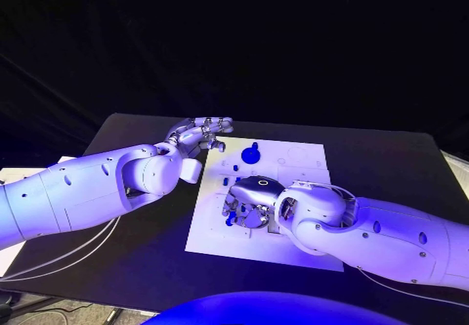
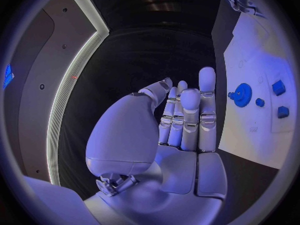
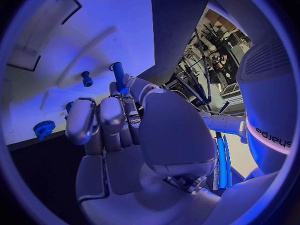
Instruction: Assemble the parts on the task board
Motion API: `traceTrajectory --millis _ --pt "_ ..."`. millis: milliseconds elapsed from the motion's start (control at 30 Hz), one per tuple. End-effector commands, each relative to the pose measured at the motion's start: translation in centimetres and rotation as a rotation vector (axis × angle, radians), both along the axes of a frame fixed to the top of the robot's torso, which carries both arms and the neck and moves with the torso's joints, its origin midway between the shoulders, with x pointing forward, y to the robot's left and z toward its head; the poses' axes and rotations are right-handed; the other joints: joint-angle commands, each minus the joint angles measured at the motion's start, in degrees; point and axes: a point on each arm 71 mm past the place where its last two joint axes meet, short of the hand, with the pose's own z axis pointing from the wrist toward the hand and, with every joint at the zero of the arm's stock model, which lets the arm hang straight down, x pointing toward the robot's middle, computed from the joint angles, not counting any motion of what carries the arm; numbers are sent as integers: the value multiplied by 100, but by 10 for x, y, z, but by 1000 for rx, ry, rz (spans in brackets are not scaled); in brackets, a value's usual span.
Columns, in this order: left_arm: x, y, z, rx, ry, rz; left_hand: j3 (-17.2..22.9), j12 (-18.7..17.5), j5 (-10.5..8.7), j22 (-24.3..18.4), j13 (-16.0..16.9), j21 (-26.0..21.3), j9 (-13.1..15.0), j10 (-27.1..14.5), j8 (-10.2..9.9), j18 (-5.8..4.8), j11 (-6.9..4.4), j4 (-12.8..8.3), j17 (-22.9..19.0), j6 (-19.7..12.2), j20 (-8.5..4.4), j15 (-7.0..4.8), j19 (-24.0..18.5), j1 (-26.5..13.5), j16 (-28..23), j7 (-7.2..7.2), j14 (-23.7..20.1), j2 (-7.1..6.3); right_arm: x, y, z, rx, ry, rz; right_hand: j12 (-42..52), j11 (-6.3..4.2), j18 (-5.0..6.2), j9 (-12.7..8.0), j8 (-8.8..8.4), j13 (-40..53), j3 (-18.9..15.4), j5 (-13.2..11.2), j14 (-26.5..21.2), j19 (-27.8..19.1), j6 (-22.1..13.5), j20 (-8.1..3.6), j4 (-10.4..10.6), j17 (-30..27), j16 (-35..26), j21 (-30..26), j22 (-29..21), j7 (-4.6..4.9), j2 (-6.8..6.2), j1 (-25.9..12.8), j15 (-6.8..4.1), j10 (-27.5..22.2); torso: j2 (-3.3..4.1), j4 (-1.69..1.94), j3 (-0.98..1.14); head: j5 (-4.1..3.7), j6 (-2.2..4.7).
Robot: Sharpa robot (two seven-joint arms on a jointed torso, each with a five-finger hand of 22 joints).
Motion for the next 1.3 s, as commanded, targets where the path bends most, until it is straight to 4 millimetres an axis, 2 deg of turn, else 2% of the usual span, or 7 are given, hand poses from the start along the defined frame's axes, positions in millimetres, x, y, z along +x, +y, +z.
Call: traceTrajectory --millis 33,867,933,1000,1067,1133,1300 --pt "0 -2 1 -10 -8 -18 -25 40 30 -5 6 -30 -6 -57 14 76 -1 -23 -5 -49 3 1 -9 55 -26 -7 -38 19 -2 1 -2 -24 -2 24 34 -227 -91 5 2 40 40 18 83 23 19 8 -48 7 32 20 -2 14 142 194 -40 259 -3 2 0 1 -9" --pt "-1 -1 1 -10 -7 -19 -25 40 30 -5 6 -30 -6 -57 14 76 -1 -23 -5 -49 3 1 -9 55 -26 -7 -38 19 -3 9 -14 -118 -46 30 28 -226 -89 8 5 44 45 19 80 14 36 12 -55 0 30 18 -8 15 137 160 -36 274 -2 9 -5 -36 -7" --pt "-1 -1 1 -10 -7 -18 -25 40 30 -5 6 -30 -6 -57 14 76 -1 -23 -5 -49 3 1 -9 55 -26 -7 -38 19 -3 10 -15 -122 -39 34 10 -223 -86 6 -3 42 20 20 76 1 29 17 -54 -12 23 11 -20 17 104 109 -32 264 -2 8 -4 -35 -8" --pt "-1 -1 1 -9 -7 -18 -25 40 30 -5 6 -30 -6 -57 14 76 -1 -23 -5 -49 3 1 -9 55 -26 -7 -38 19 -3 10 -16 -121 -32 35 -67 -199 -82 -15 -52 18 -36 130 67 -20 -58 31 -18 -32 10 -4 -41 46 37 -14 -5 156 -5 6 -4 -36 -11" --pt "-1 -1 1 -9 -6 -18 -25 40 30 -5 6 -30 -6 -57 14 76 -1 -23 -5 -49 3 1 -9 55 -26 -7 -38 19 -2 9 -16 -108 -30 30 -233 -119 -74 -66 -101 -28 -146 253 51 -68 -275 74 66 -77 -22 -50 -106 107 -103 -230 61 -131 -6 5 -4 -37 -13" --pt "-1 -1 1 -9 -6 -18 -25 40 30 -5 6 -30 -6 -57 14 76 -1 -23 -5 -49 3 1 -9 55 -26 -7 -38 19 -1 9 -15 -84 -37 20 -355 -62 -48 -112 -102 -34 -285 270 32 -137 -557 124 146 -131 -60 -126 -214 101 -244 -424 109 -420 -5 3 -5 -42 -12" --pt "-1 0 1 -9 -6 -18 -25 40 30 -5 6 -30 -6 -57 14 76 -1 -23 -5 -49 3 1 -9 55 -26 -7 -38 19 1 7 -12 -30 -60 -1 -358 -10 5 -101 -84 -25 -621 259 -5 -259 -839 177 198 -241 -136 -288 -438 86 -341 -562 141 -923 -4 4 2 -59 -5"
